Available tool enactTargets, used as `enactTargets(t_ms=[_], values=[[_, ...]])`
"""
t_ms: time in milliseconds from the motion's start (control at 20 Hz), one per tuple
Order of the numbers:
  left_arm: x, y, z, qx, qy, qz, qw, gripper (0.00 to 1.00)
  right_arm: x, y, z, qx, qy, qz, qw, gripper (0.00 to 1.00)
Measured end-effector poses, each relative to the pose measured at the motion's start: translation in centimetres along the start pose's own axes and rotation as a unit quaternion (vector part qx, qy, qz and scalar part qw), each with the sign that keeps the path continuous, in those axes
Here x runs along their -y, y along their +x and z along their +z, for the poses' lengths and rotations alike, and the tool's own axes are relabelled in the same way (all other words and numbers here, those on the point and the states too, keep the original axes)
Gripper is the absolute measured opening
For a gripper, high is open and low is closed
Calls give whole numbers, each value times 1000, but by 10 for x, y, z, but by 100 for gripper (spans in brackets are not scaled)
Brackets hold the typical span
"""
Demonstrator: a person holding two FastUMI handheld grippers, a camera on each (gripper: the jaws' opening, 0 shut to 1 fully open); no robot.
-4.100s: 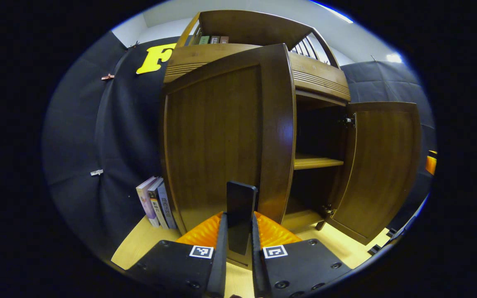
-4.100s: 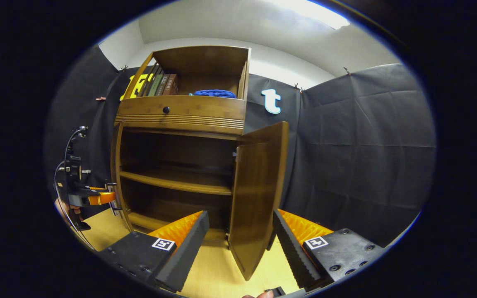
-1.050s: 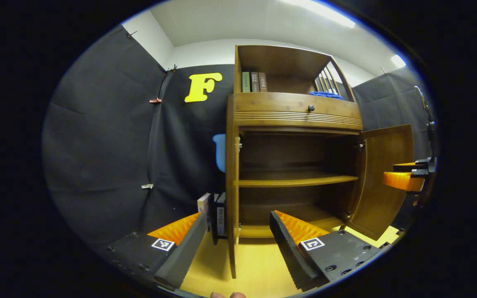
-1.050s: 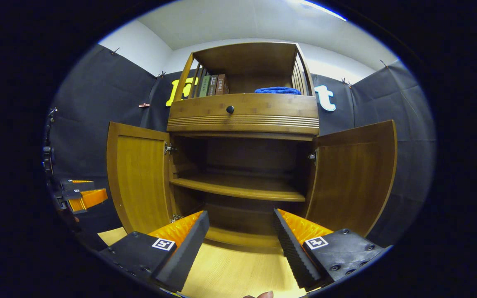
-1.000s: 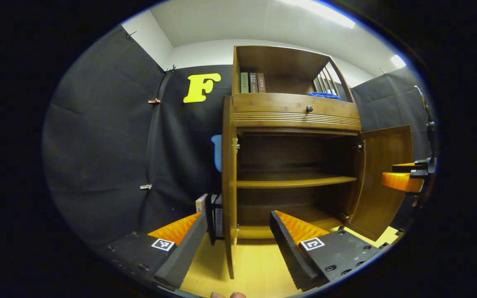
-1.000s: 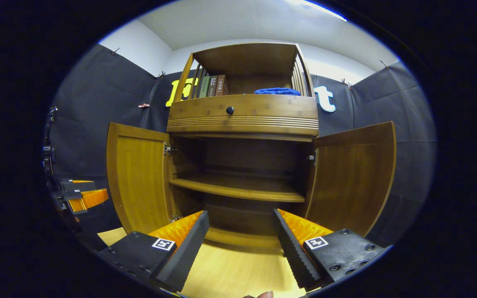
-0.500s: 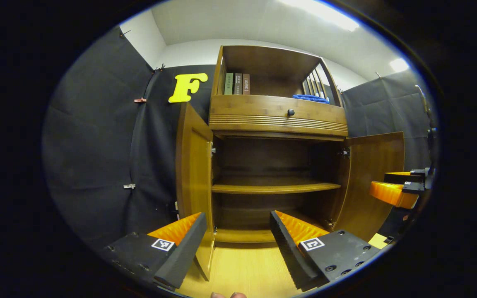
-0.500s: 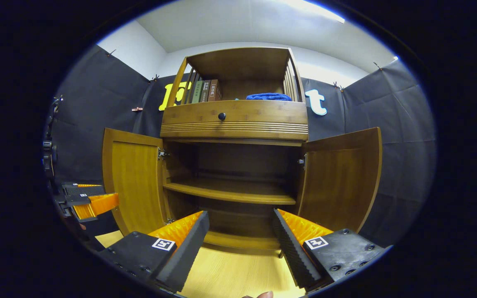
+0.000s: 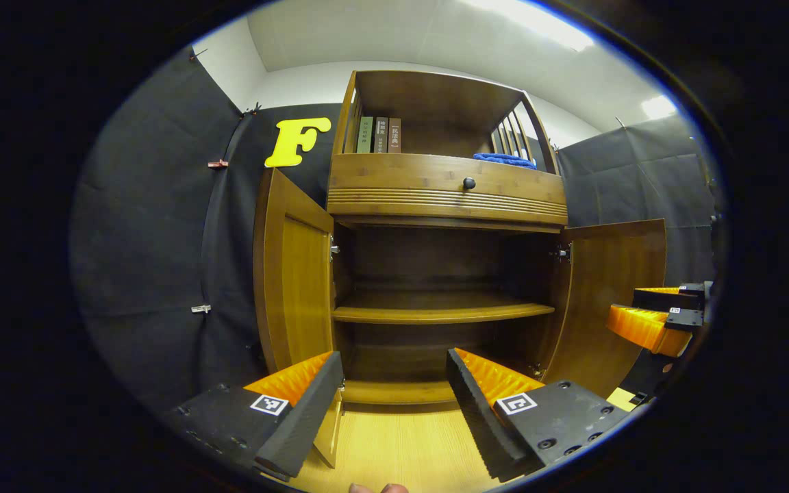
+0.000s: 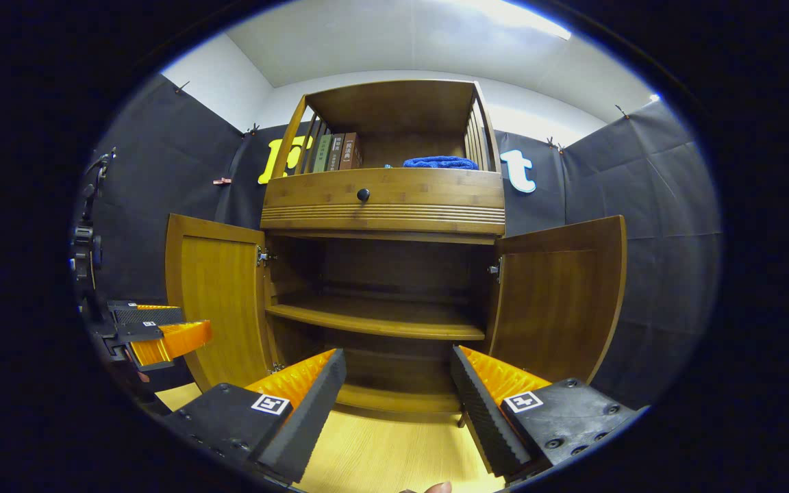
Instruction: Open the right door of the double-door shoe cabinet with the right hand, and open the left door with the left hand.
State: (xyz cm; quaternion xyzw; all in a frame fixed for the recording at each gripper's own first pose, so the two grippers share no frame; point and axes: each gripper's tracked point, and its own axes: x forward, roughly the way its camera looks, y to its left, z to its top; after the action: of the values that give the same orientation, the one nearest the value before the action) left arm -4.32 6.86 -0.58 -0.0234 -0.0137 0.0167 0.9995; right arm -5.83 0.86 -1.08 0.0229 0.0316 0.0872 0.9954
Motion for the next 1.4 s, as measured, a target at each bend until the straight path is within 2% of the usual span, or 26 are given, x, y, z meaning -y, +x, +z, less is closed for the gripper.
enactTargets(t_ms=[100,200,300,400,500,550,750,800,850,900,950,1000,1050,1200,1400], values=[[-2,0,2,3,6,3,1000,95,-1,2,-1,-1,0,0,1000,95],[-4,0,7,8,10,6,1000,96,-3,3,-2,-4,2,2,1000,99],[-4,0,10,13,10,5,1000,96,-4,6,-1,-5,2,-2,1000,98],[-5,0,13,16,10,7,1000,92,-4,8,-3,-10,1,-7,1000,98],[-6,0,13,15,11,10,1000,94,-4,9,-6,-16,4,-11,1000,100],[-7,0,12,14,13,14,1000,94,-3,9,-6,-17,6,-12,1000,96],[-4,1,13,12,16,15,1000,92,0,11,-8,-20,5,-18,1000,98],[-4,2,12,12,16,14,1000,94,0,10,-8,-20,6,-18,1000,95],[-2,3,12,11,15,13,1000,92,0,10,-8,-19,6,-19,1000,98],[-1,3,11,9,16,13,1000,94,1,9,-7,-19,6,-20,1000,96],[0,4,11,8,16,13,1000,92,2,9,-8,-20,5,-20,1000,98],[2,4,11,8,16,12,1000,94,3,8,-9,-22,3,-20,1000,100],[3,5,11,7,15,9,1000,94,4,9,-8,-22,3,-20,1000,97],[6,6,10,4,19,8,1000,92,7,9,-8,-22,5,-23,999,100],[6,6,11,3,18,7,1000,92,10,9,-5,-22,-1,-24,999,95]])
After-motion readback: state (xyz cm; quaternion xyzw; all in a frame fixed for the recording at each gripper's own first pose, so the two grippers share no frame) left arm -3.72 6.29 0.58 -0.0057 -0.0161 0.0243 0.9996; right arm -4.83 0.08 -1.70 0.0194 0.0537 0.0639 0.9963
